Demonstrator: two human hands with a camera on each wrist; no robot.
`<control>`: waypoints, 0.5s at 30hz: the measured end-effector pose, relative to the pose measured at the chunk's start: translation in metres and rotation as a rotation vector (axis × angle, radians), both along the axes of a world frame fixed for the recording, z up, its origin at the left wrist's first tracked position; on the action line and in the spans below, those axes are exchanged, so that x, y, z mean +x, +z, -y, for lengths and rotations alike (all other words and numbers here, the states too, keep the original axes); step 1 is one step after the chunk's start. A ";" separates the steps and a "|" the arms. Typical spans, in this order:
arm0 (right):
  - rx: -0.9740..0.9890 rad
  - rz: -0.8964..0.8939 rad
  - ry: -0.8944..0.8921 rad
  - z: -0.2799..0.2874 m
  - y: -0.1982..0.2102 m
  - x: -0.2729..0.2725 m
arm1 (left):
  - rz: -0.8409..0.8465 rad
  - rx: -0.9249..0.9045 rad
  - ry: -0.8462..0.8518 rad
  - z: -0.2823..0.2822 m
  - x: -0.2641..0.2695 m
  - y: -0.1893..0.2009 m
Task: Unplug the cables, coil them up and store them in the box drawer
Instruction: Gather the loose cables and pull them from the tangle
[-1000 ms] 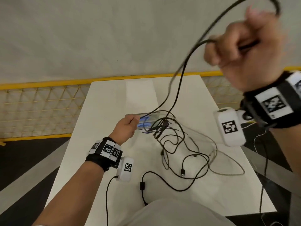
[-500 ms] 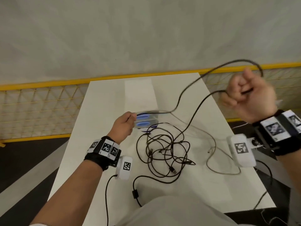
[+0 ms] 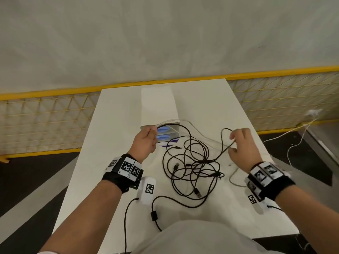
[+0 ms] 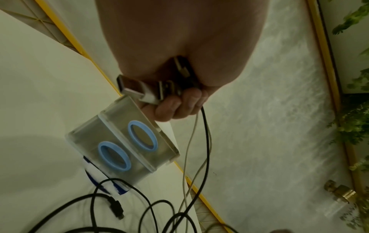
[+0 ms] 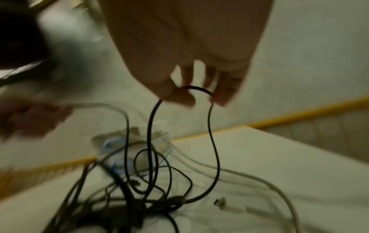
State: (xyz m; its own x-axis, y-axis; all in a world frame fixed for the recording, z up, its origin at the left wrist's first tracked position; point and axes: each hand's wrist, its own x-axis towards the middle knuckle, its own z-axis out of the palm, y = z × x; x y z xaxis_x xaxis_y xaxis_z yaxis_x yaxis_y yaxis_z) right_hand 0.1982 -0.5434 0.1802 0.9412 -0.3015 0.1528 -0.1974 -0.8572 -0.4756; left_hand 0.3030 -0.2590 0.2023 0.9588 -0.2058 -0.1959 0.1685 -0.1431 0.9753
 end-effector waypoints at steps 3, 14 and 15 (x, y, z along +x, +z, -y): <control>0.049 0.154 0.257 -0.026 0.004 0.000 | -0.002 0.023 0.003 0.002 0.000 0.004; -0.098 -0.713 0.355 -0.010 -0.068 0.029 | -0.010 0.064 -0.028 -0.004 -0.006 0.006; -0.178 -0.788 0.355 -0.011 -0.073 0.026 | -0.016 0.071 -0.028 -0.004 -0.007 0.005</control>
State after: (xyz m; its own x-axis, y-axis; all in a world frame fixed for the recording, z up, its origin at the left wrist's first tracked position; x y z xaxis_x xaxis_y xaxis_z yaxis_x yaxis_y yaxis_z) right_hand 0.2237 -0.5322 0.1071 0.8262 -0.0049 -0.5633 -0.1199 -0.9786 -0.1672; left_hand 0.2963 -0.2554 0.2078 0.9494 -0.2178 -0.2265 0.1793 -0.2163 0.9597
